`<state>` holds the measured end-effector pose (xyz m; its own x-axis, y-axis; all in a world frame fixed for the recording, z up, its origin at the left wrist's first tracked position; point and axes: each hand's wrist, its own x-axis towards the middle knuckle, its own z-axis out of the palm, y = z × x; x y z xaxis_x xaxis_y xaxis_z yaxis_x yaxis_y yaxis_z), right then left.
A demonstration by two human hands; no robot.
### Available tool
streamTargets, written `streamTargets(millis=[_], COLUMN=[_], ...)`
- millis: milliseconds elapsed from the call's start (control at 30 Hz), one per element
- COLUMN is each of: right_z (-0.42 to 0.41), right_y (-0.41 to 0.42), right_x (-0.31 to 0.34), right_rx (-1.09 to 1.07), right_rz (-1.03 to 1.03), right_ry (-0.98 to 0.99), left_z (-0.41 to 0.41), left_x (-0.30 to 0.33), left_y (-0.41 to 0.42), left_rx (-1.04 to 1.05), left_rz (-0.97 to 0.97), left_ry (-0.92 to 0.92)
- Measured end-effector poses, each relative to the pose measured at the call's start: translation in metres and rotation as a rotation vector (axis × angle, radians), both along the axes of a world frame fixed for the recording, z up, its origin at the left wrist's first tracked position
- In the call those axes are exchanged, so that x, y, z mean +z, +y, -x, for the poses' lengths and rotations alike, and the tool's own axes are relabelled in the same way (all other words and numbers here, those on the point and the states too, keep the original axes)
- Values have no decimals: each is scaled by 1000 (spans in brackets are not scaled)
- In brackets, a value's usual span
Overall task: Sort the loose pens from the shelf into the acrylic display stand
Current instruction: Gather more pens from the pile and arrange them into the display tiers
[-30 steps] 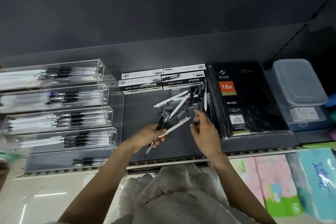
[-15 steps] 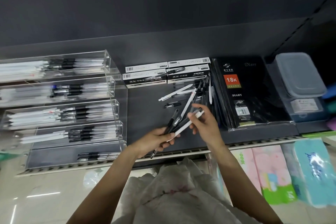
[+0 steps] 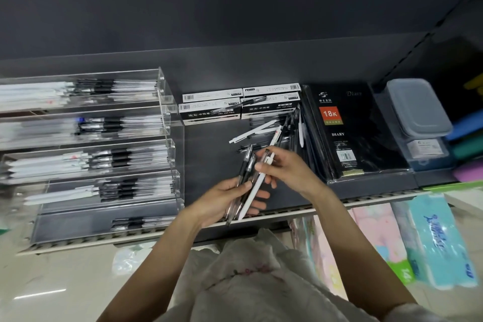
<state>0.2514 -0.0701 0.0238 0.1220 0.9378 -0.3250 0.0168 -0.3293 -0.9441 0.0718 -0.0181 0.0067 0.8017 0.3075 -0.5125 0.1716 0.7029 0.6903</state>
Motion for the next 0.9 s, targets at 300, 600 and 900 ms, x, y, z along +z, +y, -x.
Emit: streamTargets(millis=[300, 600, 900], right_z=[-13, -28, 14], right_y=[16, 26, -6], right_x=[17, 32, 50], right_rx=[175, -194, -362], right_rz=[77, -131, -605], right_ry=[-226, -247, -649], left_z=[-1, 3, -17], left_x=[-1, -2, 2], left_y=[-4, -6, -3], left_rx=[-9, 22, 256], left_rz=[-31, -50, 52], left_ry=[-66, -54, -22])
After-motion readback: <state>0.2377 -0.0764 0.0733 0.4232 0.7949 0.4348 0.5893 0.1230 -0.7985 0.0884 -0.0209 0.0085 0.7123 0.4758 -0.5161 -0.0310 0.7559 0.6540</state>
